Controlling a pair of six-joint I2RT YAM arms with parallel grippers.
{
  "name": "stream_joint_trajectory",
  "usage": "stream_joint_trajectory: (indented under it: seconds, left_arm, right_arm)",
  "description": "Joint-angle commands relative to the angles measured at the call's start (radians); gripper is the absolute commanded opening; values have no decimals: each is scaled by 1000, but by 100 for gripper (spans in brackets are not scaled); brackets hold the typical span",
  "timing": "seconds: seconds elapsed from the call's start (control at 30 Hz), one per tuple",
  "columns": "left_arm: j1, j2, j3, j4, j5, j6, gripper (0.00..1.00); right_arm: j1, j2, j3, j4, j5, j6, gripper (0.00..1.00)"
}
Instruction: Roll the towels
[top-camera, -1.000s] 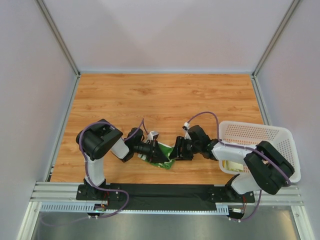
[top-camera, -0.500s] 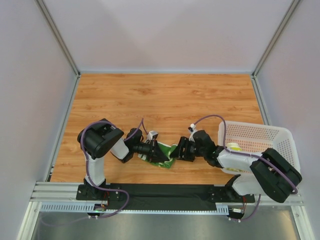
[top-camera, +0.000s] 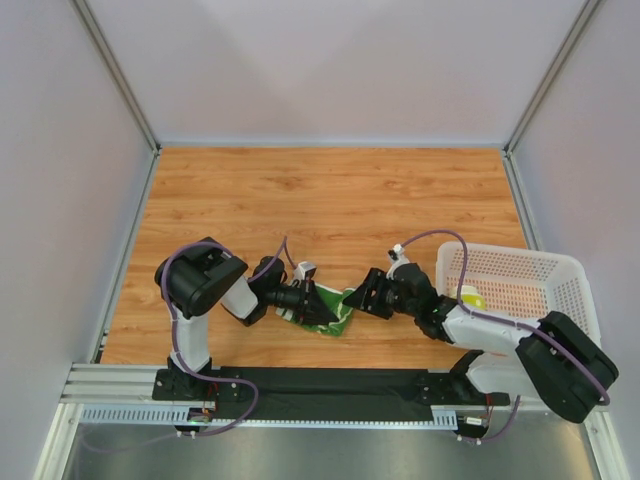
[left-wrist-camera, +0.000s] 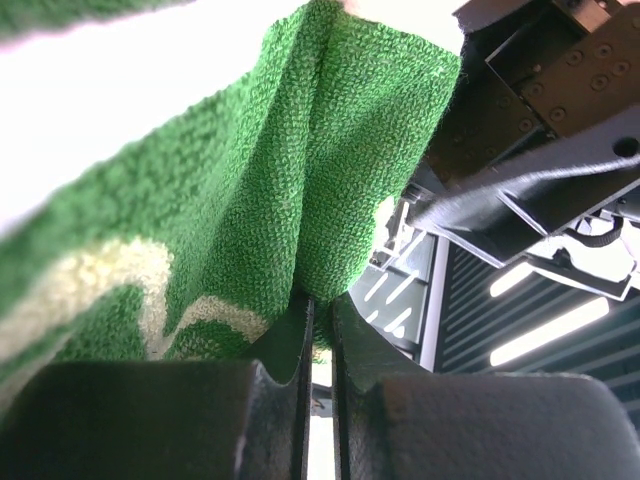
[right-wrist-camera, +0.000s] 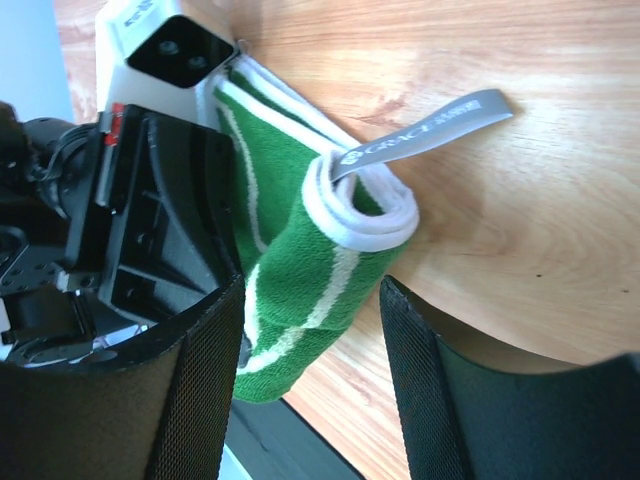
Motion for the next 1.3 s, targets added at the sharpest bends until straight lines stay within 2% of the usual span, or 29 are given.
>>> stream_joint_trajectory:
  seconds: [0.0, 0.4, 0.53, 0.57, 0.6, 0.67, 0.73, 0.77, 0.8, 0.9, 0.97, 1.03, 1.07, 1.1, 1.2, 1.27]
  left_arm:
    - [-1, 21, -14, -131, -10, -58, 0]
    - [-1, 7, -15, -151, -13, -45, 0]
    - [-1, -6, -12, -175, -19, -30, 2]
    - [-1, -13, -11, -192, -22, -9, 3]
    - [-1, -19, -3, -247, -30, 13, 4]
    - [-1, -51, 11, -336, -38, 98, 8]
    - [-1, -100, 43, -510, -62, 168, 10]
    - [-1, -117, 57, -578, -73, 212, 12]
    - [-1, -134, 93, -724, -105, 291, 14]
    - [-3, -190, 162, -961, -177, 424, 20]
    - [-6, -218, 192, -1035, -208, 464, 27]
    - [-28, -250, 262, -1189, -280, 556, 33]
    - [-45, -263, 300, -1267, -327, 600, 35]
    - [-64, -273, 345, -1425, -446, 637, 36]
    - [-151, -295, 561, -1662, -662, 735, 38]
    - [-208, -295, 626, -1767, -787, 763, 38]
  right_arm:
    - [6, 21, -9, 36, 62, 11, 57]
    - [17, 147, -1, 144, 37, 27, 54]
    - [33, 166, 16, 144, 34, 13, 30]
    - [36, 167, 18, 141, 35, 10, 27]
    - [40, 163, 28, 123, 39, 1, 22]
    - [38, 157, 40, 83, 54, -10, 18]
    - [40, 135, 62, 8, 69, -36, 14]
    - [40, 124, 70, -17, 81, -41, 13]
    - [38, 115, 77, -67, 89, -50, 12]
    - [40, 86, 108, -156, 108, -73, 10]
    - [41, 75, 132, -197, 114, -88, 9]
    - [46, 74, 148, -241, 114, -97, 8]
    - [47, 74, 156, -253, 112, -102, 8]
    - [50, 78, 171, -288, 109, -105, 8]
    - [58, 87, 191, -322, 100, -107, 7]
    - [61, 94, 203, -338, 97, -107, 7]
